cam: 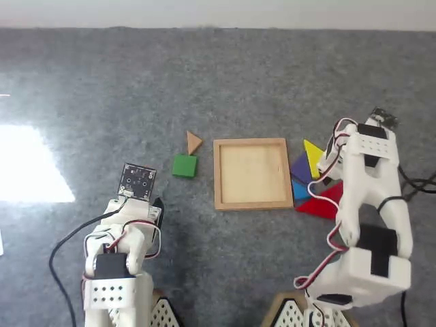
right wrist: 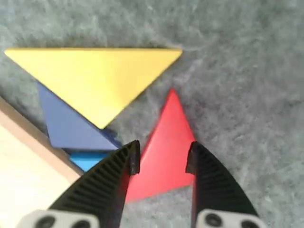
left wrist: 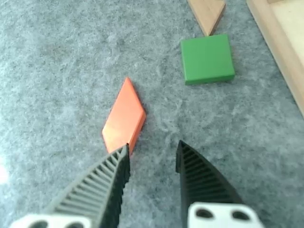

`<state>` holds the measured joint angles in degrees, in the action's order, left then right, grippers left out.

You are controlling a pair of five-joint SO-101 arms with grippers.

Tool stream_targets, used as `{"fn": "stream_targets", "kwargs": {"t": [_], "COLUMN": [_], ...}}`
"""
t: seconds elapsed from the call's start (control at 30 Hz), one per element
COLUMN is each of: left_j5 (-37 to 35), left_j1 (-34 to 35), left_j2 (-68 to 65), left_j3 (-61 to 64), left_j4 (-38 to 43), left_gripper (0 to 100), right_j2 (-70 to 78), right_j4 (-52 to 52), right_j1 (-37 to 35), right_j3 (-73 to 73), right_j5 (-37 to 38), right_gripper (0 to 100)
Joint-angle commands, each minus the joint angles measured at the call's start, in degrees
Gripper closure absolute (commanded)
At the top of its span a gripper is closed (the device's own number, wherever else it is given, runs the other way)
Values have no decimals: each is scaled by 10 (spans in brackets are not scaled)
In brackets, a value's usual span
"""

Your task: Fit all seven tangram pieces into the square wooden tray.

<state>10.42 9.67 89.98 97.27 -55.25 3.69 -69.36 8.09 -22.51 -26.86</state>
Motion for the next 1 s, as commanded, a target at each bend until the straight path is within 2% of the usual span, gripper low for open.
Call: {"fn": "stream_targets", "kwargs": {"t": [0.0,0.13,0.27,0.4,0.7,0.8,0.97], "left_j5": [7,7,7,7,7,7,7], "left_j1": [4,4,4,4,4,4,4], "left_j2": [10,10,10,10,10,10,10], "left_j3": [-5,-5,-5,-5,-5,-5,-5], "left_j4": [0,0,0,0,0,0,0], "left_gripper": [848,848,848,848,848,848,848], "right_j2": [-75,-108,-82,-21,80,99,104], "right_j4": [-3,-15,32,73,49,51,54], "right_j1": [11,29,10,-56,-63,-63,-45], "right_j3": [-7,-54,-84,-84,-8,-4,14], "right_j5": [-5,-32,-127,-240,-255,-255,-238], "right_gripper": [820,748,700,651,637,653,830]}}
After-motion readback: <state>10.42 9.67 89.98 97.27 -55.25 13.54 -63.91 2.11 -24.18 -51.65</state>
